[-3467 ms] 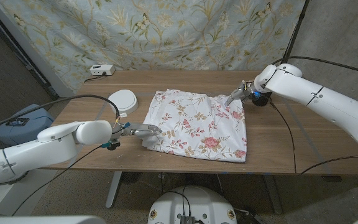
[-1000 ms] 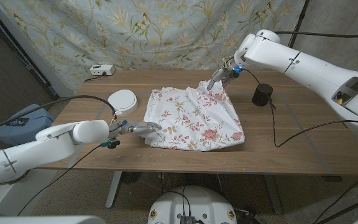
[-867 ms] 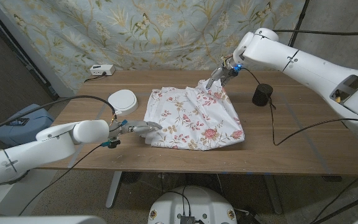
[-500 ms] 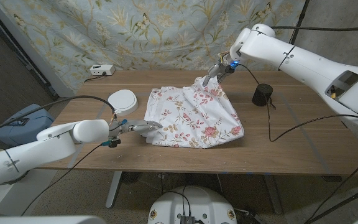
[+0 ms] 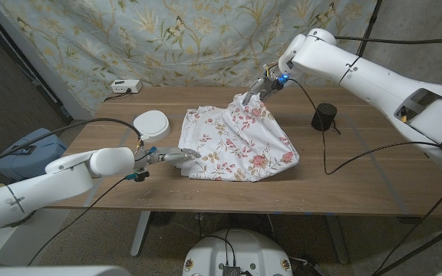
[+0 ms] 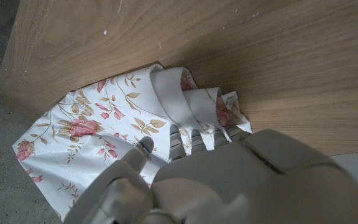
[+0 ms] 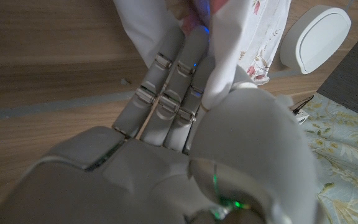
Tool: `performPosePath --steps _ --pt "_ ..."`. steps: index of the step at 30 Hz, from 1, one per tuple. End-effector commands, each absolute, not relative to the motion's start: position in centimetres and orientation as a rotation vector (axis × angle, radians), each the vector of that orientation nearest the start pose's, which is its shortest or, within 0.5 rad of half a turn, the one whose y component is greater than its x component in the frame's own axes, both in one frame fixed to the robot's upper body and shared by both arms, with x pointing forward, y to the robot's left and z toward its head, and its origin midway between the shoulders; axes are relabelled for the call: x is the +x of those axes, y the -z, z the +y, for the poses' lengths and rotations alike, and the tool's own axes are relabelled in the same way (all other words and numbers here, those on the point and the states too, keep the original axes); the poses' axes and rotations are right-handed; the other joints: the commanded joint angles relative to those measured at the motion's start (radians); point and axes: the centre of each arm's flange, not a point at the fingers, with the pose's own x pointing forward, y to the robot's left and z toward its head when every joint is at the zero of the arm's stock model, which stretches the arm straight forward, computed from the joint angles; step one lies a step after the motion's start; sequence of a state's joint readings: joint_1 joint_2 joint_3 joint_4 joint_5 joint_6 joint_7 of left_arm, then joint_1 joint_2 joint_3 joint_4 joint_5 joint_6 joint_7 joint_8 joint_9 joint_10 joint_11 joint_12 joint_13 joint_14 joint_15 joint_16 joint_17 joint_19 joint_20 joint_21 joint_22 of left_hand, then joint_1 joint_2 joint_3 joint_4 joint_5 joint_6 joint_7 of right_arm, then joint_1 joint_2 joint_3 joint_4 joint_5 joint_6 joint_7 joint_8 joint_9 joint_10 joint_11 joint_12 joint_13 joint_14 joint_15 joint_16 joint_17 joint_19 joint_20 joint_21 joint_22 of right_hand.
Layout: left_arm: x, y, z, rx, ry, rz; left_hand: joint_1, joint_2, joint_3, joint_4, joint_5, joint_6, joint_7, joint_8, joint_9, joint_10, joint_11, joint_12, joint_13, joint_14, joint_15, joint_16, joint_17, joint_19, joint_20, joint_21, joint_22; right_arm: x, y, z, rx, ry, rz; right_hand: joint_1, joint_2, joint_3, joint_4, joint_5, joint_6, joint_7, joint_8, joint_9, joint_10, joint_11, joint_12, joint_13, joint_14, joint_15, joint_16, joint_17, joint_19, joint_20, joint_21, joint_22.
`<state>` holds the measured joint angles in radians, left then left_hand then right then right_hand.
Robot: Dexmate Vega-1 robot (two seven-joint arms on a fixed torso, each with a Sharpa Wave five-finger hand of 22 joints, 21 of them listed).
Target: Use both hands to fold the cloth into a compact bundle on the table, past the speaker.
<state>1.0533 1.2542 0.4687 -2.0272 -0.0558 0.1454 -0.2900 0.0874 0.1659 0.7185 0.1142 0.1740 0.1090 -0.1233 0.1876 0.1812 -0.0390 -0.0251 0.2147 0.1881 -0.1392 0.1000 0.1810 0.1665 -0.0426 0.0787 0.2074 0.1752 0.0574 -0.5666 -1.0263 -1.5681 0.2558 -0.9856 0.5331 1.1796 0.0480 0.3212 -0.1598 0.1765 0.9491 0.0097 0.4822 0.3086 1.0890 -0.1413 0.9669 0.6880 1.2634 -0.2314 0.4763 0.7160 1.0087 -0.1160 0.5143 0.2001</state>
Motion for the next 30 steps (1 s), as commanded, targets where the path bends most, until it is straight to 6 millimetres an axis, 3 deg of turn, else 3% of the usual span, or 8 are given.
performPosePath --steps 1,30 --pt "52.7 7.3 27.9 1.272 0.555 -0.238 0.008 0.001 0.003 -0.008 0.0 0.005 0.0 0.005 -0.001 0.003 -0.002 0.001 0.002 0.009 -0.001 0.001 0.003 0.021 0.011 0.005 0.003 61.4 -17.3 -10.4 -0.923 -0.519 0.059 0.012 0.0 -0.003 0.001 -0.002 0.044 0.048 0.005 0.004 0.003 0.008 0.0 0.004 0.014 -0.003 -0.003 0.006 0.003 0.007 0.009 0.0" --pt "52.9 7.7 27.5 1.228 0.599 -0.251 0.024 0.002 0.002 -0.022 0.0 0.014 -0.004 0.003 -0.001 0.006 -0.001 -0.001 0.001 0.011 -0.002 -0.001 0.004 0.024 0.009 0.003 0.003 62.7 -18.5 -5.8 -0.855 -0.605 0.006 0.021 0.005 -0.011 0.002 -0.002 0.04 0.054 0.009 0.004 0.002 0.009 -0.004 0.01 0.026 -0.003 -0.031 0.021 0.002 0.003 0.032 -0.002"
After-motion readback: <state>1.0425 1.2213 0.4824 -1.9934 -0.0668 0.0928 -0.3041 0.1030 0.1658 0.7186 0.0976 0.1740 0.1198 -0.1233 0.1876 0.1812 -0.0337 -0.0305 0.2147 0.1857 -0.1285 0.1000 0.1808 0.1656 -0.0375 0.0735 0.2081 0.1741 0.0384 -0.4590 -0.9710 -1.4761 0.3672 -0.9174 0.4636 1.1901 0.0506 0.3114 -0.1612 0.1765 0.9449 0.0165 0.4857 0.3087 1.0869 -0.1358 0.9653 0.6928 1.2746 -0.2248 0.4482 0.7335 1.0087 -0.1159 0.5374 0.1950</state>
